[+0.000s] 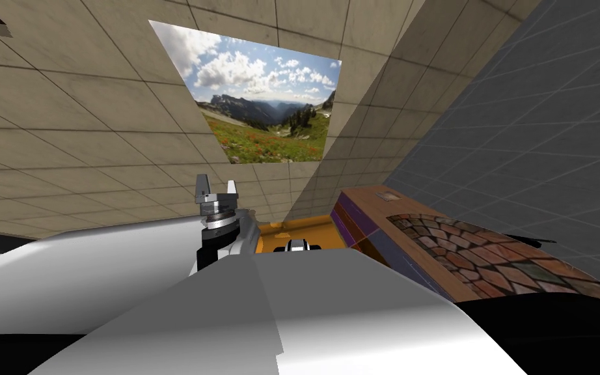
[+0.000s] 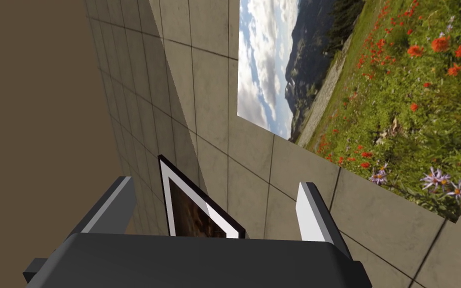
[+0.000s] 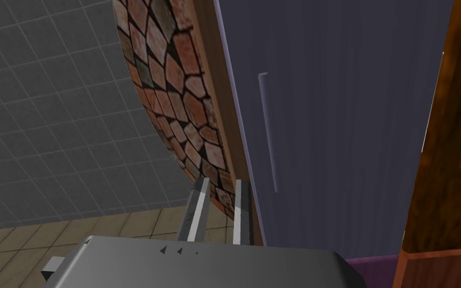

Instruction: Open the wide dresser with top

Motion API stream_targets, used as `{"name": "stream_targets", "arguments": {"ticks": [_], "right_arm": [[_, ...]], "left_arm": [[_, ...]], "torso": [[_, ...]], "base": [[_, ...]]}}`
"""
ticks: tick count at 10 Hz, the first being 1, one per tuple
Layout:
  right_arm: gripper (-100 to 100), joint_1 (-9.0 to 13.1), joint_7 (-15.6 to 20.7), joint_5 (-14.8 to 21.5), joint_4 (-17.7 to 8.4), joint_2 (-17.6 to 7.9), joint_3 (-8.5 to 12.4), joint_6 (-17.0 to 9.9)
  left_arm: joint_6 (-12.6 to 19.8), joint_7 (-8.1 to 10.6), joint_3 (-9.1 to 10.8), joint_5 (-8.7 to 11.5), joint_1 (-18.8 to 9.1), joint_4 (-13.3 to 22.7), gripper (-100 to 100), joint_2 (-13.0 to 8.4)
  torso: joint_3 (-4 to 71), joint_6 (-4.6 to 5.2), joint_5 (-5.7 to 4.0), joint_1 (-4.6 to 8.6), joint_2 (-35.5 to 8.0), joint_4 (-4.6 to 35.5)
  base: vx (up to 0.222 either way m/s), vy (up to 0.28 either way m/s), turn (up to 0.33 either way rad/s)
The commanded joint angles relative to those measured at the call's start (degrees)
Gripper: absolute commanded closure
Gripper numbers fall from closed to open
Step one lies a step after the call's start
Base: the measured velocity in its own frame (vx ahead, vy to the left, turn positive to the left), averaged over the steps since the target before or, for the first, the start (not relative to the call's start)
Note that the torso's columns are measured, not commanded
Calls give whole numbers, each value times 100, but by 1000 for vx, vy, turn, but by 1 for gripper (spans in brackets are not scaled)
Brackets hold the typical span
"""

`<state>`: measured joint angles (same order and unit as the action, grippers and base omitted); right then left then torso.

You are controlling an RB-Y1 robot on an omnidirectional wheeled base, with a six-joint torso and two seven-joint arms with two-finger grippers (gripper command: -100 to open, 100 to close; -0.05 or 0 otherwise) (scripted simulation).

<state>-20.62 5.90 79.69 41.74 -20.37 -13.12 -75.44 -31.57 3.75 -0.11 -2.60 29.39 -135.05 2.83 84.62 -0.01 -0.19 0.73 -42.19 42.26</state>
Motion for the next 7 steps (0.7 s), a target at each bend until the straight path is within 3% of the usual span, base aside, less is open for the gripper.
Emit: {"name": "stream_targets", "arguments": {"ticks": [1,3,6,7], "right_arm": [[-100,31,-11,9,-45,9,5,-24],[-100,62,-22,12,-88,22,10,-46],[-100,68,-15,-22,-85,-8,18,-1],[100,70,-14,-26,-87,-13,21,11]], "left_arm": [[0,0,1,0,0,0,0,-1],[0,0,1,0,0,0,0,-1],[0,0,0,0,0,0,0,0],[0,0,0,0,0,0,0,1]], "torso": [[-2,1,-1,-4,-4,0],[-5,1,17,-68,-8,2],[-8,1,27,-91,-15,4],[-8,2,22,-90,-14,4]], "base": [[6,-195,10],[29,-183,11],[7,-81,14],[1,-8,2]]}}
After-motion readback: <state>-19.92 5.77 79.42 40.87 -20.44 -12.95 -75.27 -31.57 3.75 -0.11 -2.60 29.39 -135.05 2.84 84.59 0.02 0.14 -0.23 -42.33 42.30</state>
